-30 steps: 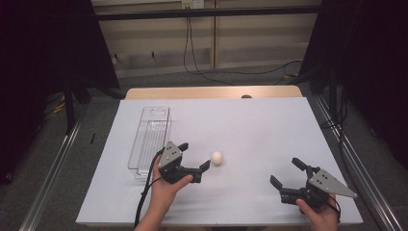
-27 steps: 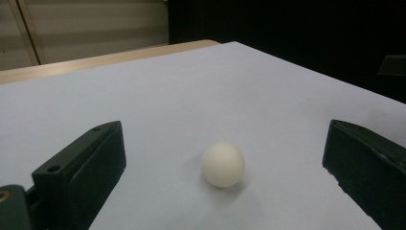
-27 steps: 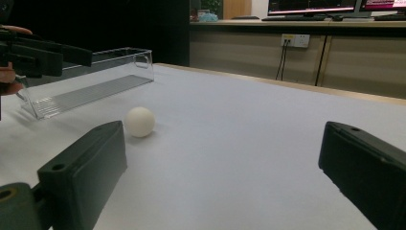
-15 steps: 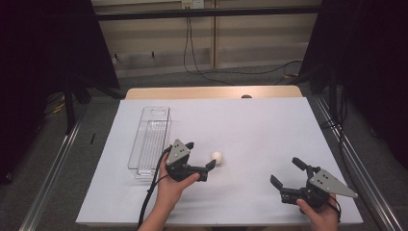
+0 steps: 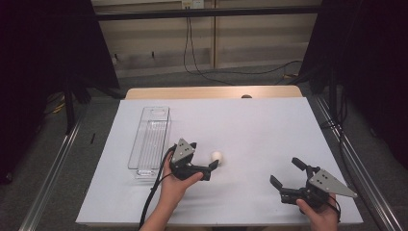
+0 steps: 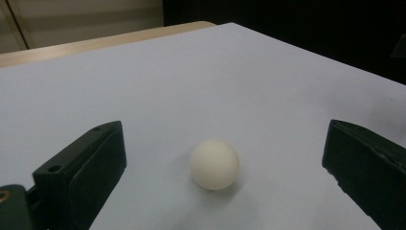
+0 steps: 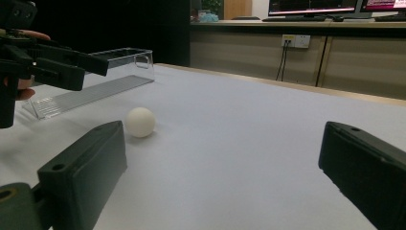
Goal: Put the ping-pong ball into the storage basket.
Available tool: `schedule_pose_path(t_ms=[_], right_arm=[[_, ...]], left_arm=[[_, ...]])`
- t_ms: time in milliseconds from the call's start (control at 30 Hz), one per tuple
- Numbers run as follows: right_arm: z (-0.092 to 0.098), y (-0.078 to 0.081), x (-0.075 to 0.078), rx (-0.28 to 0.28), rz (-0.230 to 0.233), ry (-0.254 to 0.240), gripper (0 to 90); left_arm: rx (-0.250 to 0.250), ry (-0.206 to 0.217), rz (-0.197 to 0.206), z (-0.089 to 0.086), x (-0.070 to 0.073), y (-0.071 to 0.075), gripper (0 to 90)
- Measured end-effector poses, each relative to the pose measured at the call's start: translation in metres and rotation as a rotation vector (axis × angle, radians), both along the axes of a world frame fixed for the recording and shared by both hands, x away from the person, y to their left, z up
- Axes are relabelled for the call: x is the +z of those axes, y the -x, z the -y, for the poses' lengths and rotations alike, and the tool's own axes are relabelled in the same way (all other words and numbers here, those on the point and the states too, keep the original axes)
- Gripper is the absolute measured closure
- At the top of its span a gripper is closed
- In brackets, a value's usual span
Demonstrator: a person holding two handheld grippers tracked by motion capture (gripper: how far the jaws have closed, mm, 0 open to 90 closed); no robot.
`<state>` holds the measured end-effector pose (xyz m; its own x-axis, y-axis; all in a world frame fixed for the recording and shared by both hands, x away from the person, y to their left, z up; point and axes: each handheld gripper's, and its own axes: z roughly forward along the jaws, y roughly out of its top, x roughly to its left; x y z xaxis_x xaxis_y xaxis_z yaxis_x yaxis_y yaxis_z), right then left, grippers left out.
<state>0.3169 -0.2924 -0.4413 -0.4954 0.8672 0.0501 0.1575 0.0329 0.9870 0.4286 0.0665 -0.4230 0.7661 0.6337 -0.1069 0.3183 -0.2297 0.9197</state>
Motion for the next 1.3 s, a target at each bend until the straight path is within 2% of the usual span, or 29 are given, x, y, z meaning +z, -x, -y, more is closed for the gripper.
schedule_pose_path(t_ms=[133,367,633,733,900,933,1033,1267,1300], right_arm=[[0.0,0.0,0.0,-0.013,0.001,-0.009,2.1],[0.0,0.0,0.001,-0.004,-0.002,-0.006,2.1],[0.0,0.0,0.001,-0.004,0.002,-0.006,2.1],[0.0,0.0,0.001,-0.006,0.003,-0.009,2.1],[0.0,0.0,0.001,-0.001,0.0,-0.006,2.1],[0.0,0.0,0.001,-0.001,0.0,-0.006,2.1],[0.0,0.0,0.001,-0.006,0.005,-0.011,2.1],[0.0,0.0,0.001,-0.005,0.004,-0.012,2.1],[0.0,0.0,0.001,-0.006,0.004,-0.012,2.1]], left_arm=[[0.008,-0.011,-0.011,0.003,-0.001,-0.002,1.6],[0.005,-0.027,-0.019,0.007,-0.003,-0.004,1.8],[0.002,-0.07,-0.04,0.015,-0.008,-0.008,2.0],[0.008,-0.078,-0.042,0.016,-0.009,-0.01,2.0],[0.005,-0.068,-0.053,0.018,-0.012,-0.012,2.1],[0.017,-0.089,-0.061,0.018,-0.012,-0.013,2.1],[0.014,-0.096,-0.059,0.018,-0.013,-0.014,2.1],[0.024,-0.083,-0.073,0.02,-0.015,-0.017,2.3],[0.03,-0.102,-0.075,0.02,-0.015,-0.017,2.3]])
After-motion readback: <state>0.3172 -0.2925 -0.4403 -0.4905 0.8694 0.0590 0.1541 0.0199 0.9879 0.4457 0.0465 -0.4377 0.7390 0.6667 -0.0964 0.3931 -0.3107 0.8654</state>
